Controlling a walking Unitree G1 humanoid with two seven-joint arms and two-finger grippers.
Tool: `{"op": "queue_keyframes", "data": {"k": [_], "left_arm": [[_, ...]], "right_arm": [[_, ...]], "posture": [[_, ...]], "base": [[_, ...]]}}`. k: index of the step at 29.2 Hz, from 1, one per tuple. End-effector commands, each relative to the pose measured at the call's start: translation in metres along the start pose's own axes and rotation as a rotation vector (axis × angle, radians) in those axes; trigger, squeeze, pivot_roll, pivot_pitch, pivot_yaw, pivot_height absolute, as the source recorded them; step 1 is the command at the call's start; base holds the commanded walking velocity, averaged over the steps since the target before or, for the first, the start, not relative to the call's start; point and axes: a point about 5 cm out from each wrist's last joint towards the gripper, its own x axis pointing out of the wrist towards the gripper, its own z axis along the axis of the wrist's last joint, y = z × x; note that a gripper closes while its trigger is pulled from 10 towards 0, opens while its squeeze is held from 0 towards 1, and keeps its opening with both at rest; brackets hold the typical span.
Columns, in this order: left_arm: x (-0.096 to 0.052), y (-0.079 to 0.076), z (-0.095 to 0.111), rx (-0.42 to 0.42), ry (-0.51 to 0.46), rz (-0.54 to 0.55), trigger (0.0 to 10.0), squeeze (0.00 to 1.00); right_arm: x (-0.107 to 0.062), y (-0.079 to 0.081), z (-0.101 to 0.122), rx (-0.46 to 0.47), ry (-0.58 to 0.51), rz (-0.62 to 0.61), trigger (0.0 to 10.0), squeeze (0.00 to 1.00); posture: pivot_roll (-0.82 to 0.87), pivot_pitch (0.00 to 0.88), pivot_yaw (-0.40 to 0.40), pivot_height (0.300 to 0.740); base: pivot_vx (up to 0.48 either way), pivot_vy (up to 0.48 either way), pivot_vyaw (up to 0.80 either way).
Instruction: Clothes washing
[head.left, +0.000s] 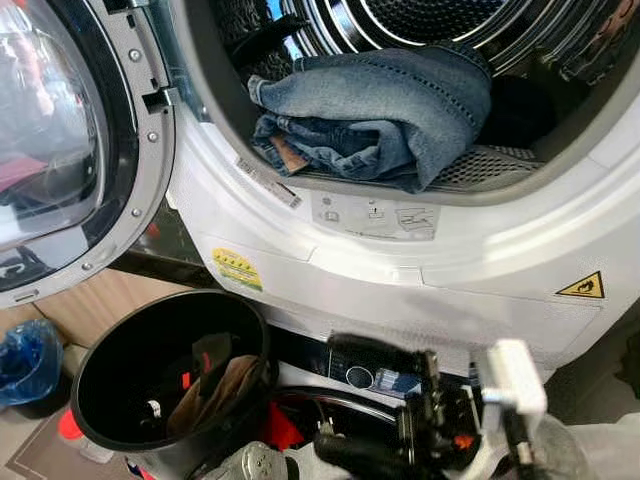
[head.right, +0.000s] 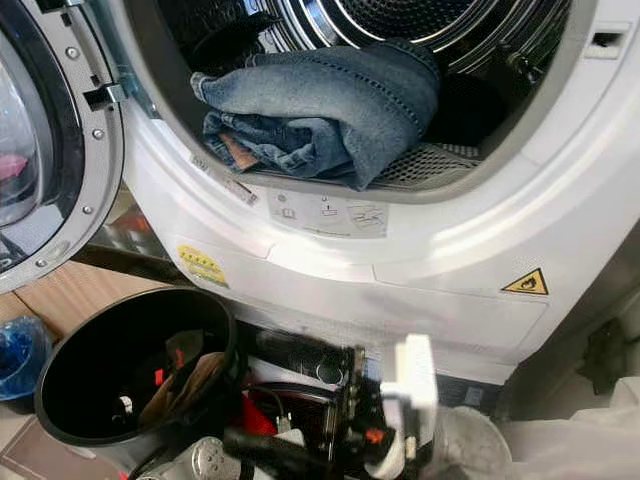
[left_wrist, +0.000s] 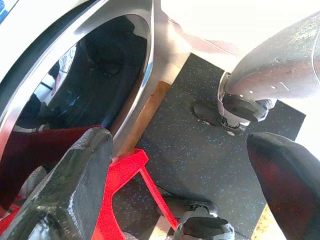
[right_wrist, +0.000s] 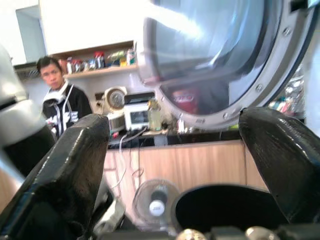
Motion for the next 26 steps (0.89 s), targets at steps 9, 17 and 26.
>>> {"op": "queue_keyframes", "data": {"k": [9, 17, 26], "left_arm": [[-0.003, -0.003, -0.011, -0.028, 0.042, -0.01, 10.0, 0.0], [-0.004, -0.002, -0.012, -0.028, 0.045, -0.006, 10.0, 0.0], [-0.005, -0.001, -0.013, -0.022, 0.053, 0.01, 10.0, 0.0]], "right_arm": [[0.042, -0.031, 0.035, -0.198, -0.111, -0.169, 10.0, 0.0], [0.083, -0.031, 0.047, -0.226, -0.188, -0.074, 10.0, 0.0], [0.117, -0.054, 0.053, -0.368, -0.114, -0.089, 10.0, 0.0]], "posture": [[-0.13, 0.023, 0.109, 0.74], [-0.13, 0.03, 0.119, 0.74], [-0.12, 0.029, 0.12, 0.74]], "base": [[0.0, 0.0, 0.0], [0.0, 0.0, 0.0], [0.0, 0.0, 0.0]]}}
